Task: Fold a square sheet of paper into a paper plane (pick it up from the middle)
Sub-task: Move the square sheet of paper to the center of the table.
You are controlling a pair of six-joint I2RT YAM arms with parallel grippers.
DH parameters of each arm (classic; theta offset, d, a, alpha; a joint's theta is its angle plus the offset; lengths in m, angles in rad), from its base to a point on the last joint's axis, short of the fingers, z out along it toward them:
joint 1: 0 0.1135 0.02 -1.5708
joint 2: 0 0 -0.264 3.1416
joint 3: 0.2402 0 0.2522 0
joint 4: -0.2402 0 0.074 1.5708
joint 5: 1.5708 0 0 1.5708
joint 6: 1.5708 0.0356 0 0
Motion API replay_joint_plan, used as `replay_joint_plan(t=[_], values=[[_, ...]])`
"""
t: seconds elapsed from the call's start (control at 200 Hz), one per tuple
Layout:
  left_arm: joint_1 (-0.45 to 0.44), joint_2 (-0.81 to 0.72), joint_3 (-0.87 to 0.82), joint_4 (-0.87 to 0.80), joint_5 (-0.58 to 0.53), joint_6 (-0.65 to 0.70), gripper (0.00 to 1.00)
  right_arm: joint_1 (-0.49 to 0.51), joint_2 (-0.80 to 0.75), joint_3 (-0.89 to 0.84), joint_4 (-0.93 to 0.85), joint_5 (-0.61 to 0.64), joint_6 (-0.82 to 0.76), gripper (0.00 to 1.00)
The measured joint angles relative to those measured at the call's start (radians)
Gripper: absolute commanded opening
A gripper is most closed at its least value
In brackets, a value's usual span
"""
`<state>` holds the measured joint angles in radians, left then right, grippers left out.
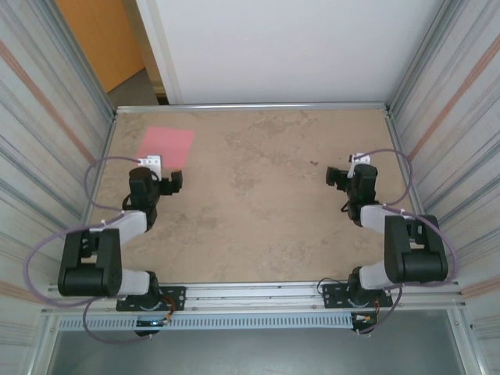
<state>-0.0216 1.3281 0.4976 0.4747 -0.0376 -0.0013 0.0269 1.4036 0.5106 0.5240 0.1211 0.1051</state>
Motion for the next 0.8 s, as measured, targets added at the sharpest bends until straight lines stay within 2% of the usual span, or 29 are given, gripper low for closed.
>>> replay_joint_plan(t=[0.14,0.291,0.431,0.591,0.737,0.802], values=[[0.0,-0.086,0.123,-0.203,0.016,-0.126,0.94,0.021,-0.071,0.166,-0.238,0.006,0.102,0.99],[0.0,-0.078,0.239,-0.385,0.101,-0.298,0.89,0.044,-0.077,0.307,-0.466,-0.042,0.251,0.99],[0.0,0.039,0.334,-0.456,0.22,-0.441,0.78,0.094,-0.019,0.391,-0.648,-0.121,0.399,0.99],[0.0,0.23,0.416,-0.487,0.305,-0.576,0.53,0.154,0.077,0.439,-0.761,-0.204,0.522,0.99],[0.0,0.382,0.536,-0.552,0.314,-0.645,0.38,0.202,0.119,0.442,-0.799,-0.26,0.592,0.92],[0.003,0.441,0.602,-0.581,0.306,-0.662,0.35,0.221,0.128,0.442,-0.806,-0.276,0.605,0.91]])
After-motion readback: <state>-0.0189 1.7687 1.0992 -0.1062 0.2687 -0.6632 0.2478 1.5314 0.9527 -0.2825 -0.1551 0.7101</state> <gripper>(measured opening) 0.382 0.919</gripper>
